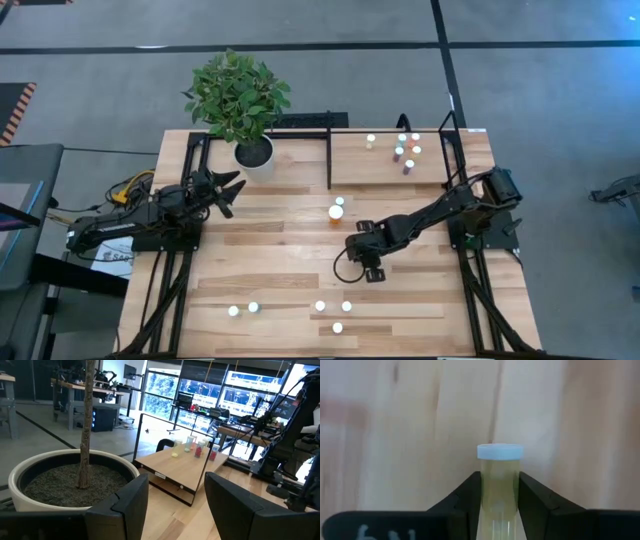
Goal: Pick and place medicine bottles onto shelf by color
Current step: Put the right yellow pill bottle on the shelf
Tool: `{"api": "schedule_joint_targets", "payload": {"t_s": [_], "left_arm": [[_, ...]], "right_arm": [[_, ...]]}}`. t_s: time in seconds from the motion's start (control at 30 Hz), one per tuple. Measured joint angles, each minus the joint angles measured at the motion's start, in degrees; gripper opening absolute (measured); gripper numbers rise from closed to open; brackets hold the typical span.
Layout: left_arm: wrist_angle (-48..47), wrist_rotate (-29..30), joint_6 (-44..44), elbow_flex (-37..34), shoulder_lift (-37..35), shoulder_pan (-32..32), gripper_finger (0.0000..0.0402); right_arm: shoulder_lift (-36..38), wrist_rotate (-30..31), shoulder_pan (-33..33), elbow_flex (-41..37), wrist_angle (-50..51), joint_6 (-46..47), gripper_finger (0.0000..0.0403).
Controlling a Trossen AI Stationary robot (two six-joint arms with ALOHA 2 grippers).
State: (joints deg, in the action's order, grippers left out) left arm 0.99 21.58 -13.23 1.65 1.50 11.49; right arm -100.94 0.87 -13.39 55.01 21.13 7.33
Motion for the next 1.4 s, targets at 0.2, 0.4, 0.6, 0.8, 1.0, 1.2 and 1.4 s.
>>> {"api": "schedule_joint_targets", "payload": {"t_s": [0.2, 0.4, 0.6, 0.8, 1.0, 1.2, 1.4], "left_arm": [[0.0, 0.0, 0.0, 0.0, 0.0, 0.0, 0.0181], [0.0, 0.0, 0.0, 0.0, 0.0, 0.0, 0.0181], [0.0, 0.0, 0.0, 0.0, 0.0, 0.0, 0.0181], [0.0, 0.0, 0.0, 0.0, 0.0, 0.0, 0.0181], [0.0, 0.0, 0.0, 0.0, 0.0, 0.0, 0.0181], [0.0, 0.0, 0.0, 0.0, 0.0, 0.0, 0.0181], [0.0, 0.0, 0.0, 0.0, 0.0, 0.0, 0.0181]], "right_arm": [[4.7, 3.9, 0.1, 0.4, -7.5, 0.1, 0.0128], [6.0, 3.9, 0.0, 0.4, -17.4, 0.2, 0.0128], [5.8, 2.8, -0.1, -2.4, -30.4, 1.3, 0.0128], [5.9, 1.9, 0.0, -9.3, -45.4, 6.3, 0.0128], [5.9, 2.4, 0.0, -19.7, -65.3, 9.8, 0.0122], [5.9, 7.3, -0.3, -30.7, -82.5, 12.6, 0.0119], [5.9, 14.1, -2.4, -38.2, -90.3, 12.8, 0.0119]]}}
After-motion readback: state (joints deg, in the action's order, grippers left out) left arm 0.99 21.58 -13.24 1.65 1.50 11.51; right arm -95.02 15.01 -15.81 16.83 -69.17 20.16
